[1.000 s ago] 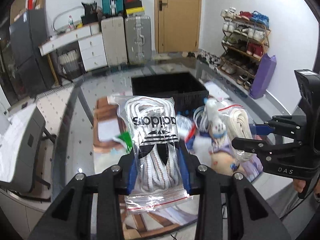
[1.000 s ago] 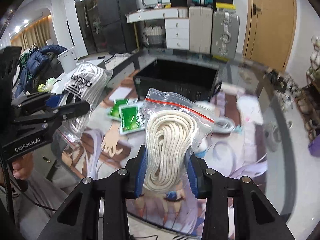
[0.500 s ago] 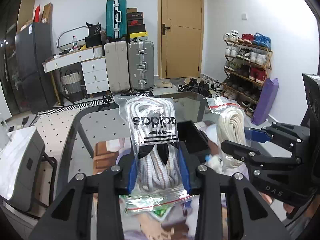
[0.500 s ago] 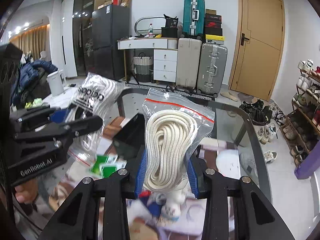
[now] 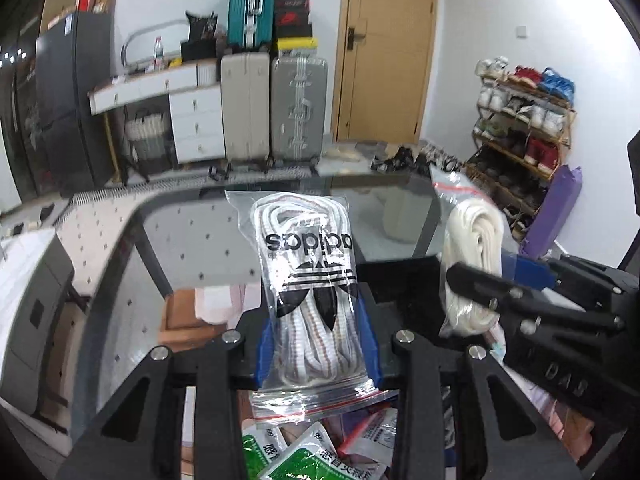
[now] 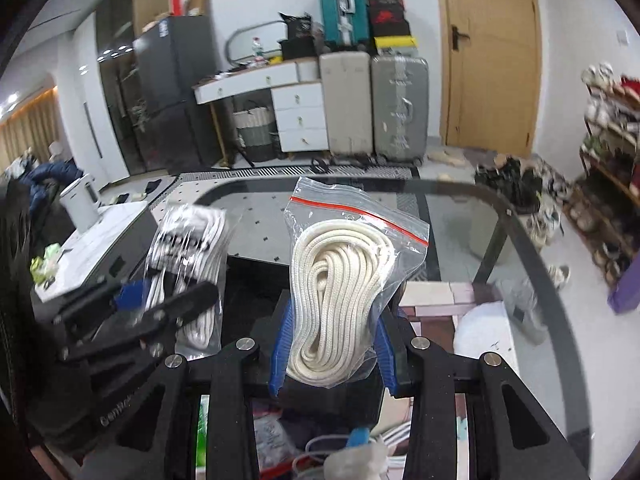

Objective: Organize soft objects
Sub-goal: 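Carry both bags over the black box and release them inside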

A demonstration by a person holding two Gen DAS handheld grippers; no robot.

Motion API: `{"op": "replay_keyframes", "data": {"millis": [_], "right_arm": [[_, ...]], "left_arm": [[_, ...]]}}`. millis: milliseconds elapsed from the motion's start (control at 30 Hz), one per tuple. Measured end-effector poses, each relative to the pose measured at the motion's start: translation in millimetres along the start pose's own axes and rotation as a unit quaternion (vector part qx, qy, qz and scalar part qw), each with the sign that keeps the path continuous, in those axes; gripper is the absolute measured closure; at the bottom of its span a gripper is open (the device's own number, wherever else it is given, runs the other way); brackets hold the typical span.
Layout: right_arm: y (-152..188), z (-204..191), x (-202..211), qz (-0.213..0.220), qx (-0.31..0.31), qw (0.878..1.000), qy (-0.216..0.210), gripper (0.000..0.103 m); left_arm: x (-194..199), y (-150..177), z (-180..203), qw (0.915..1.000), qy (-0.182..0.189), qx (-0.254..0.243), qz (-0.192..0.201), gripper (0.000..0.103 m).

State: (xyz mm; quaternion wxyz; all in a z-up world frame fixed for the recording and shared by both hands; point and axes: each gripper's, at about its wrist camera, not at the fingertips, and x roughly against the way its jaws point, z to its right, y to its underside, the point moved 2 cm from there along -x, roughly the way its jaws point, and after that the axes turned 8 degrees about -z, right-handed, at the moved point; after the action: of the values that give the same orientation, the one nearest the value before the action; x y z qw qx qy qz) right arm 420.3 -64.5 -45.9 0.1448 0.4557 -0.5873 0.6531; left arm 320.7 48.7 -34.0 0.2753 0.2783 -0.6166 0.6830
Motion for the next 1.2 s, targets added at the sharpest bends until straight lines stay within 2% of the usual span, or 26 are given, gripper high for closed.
{"op": "replay_keyframes", "data": {"millis": [233,367,500,600,800,1033,1200], "right_arm": [[11,3,-33,-0.035,-0.001,0.999,-0.015,0.066],[18,7,-40,-0.056,0.006,0.998,-0.014,0.066],[23,13,-50,-0.078,0.005,0.997,-0.02,0.066],[24,14,-50,-0.082,0.01,0.996,-0.018,0.066],[29,12,-48,-0.104,0.017,0.994,-0.025,0.066],[39,4,-37,-0.138,0.026,0.99,-0.023,0.066],[47,0,-31,-0.15,0.032,0.988,-0.027,0.066]], "left_arm": [[-24,12,8,0.9992,-0.003,-0.01,-0.039,0.068],[-20,17,7,0.9991,0.001,0.002,-0.043,0.068],[-21,19,13,0.9984,0.006,-0.011,-0.054,0.068],[-26,21,15,0.9972,0.01,-0.013,-0.073,0.068],[-27,22,15,0.9967,0.008,-0.017,-0.079,0.068],[-25,31,17,0.992,0.008,-0.007,-0.126,0.068],[-21,36,19,0.9917,0.008,-0.019,-0.127,0.068]]}}
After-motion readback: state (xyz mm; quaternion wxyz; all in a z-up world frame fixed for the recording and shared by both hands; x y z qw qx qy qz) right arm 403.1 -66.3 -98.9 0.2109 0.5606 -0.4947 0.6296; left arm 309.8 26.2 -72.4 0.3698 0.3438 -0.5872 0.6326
